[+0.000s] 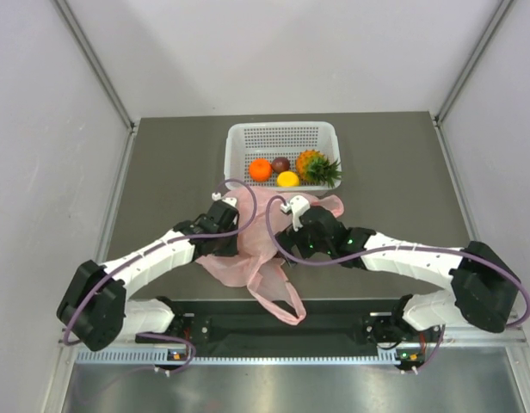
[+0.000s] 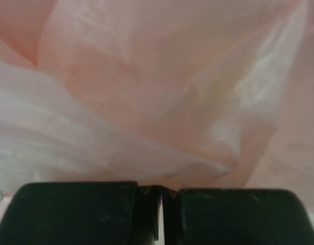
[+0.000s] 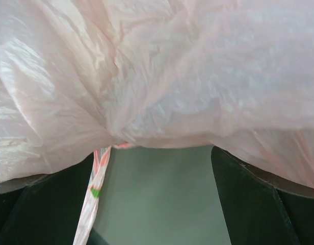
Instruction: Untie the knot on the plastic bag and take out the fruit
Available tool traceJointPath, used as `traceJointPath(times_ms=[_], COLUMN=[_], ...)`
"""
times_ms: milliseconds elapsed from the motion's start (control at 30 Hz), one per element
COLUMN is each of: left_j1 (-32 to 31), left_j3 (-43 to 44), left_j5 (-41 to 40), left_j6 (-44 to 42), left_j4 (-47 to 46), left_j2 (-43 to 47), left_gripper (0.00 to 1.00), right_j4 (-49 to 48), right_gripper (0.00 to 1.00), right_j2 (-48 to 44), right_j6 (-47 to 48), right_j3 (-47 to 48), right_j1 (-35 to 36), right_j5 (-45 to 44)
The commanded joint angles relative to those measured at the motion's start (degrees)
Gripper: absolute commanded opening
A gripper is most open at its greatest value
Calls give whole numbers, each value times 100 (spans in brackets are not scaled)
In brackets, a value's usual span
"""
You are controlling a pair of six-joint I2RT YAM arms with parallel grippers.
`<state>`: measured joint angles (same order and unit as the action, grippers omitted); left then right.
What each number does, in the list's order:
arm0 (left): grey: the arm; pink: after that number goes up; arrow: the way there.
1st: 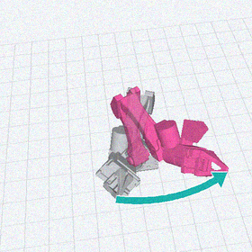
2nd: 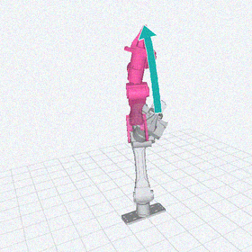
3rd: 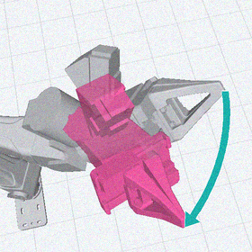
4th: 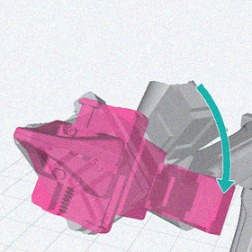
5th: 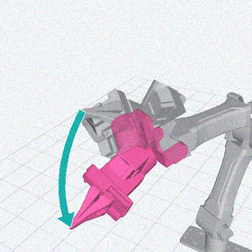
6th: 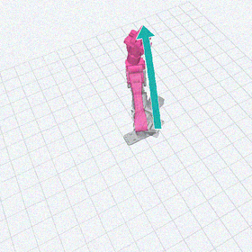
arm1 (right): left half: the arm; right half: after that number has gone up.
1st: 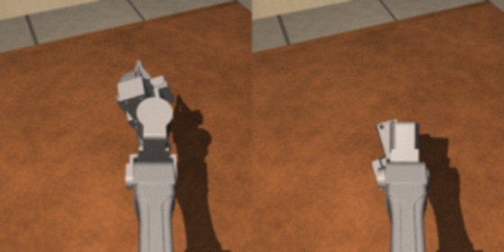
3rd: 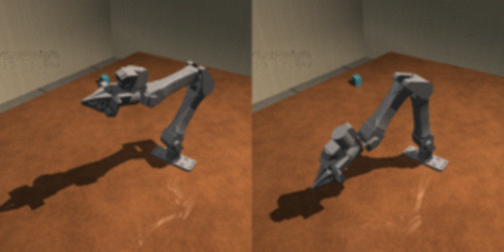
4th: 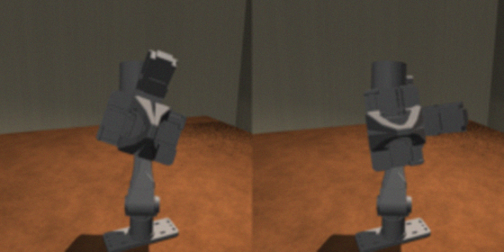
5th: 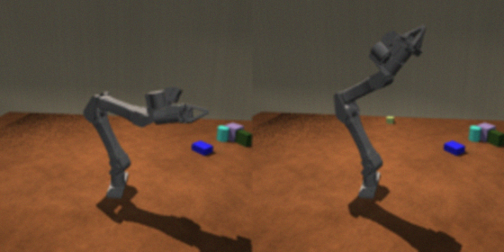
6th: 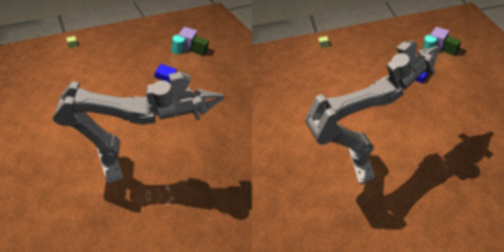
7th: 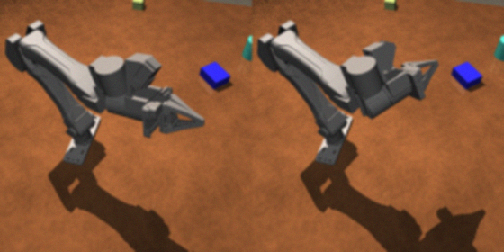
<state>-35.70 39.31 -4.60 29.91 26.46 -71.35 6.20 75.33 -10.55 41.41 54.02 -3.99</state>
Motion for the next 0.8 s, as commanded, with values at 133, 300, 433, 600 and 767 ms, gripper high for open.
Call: traceJointPath(times_ms=[133,300,433,600,767], left_j1=[99,160,195,222,257], left_j3=[-230,-266,-266,-275,-284], left_j5=[29,205,319,407,434], left_j6=[-82,-161,-214,-266,-258], left_j4=[-747,-940,-1028,-1081,-1090], left_j2=[-282,-528,-634,-669,-643], left_gripper=[0,0,0,0,0], right_j4=[-760,-953,-1050,-1226,-1244], right_gripper=[98,98,98,98,93], right_j2=[473,816,1185,1466,1836], right_j6=[527,597,615,580,501], right_j3=[552,719,869,957,1018], right_j1=[161,232,267,276,276], right_j5=[355,592,627,487,295])
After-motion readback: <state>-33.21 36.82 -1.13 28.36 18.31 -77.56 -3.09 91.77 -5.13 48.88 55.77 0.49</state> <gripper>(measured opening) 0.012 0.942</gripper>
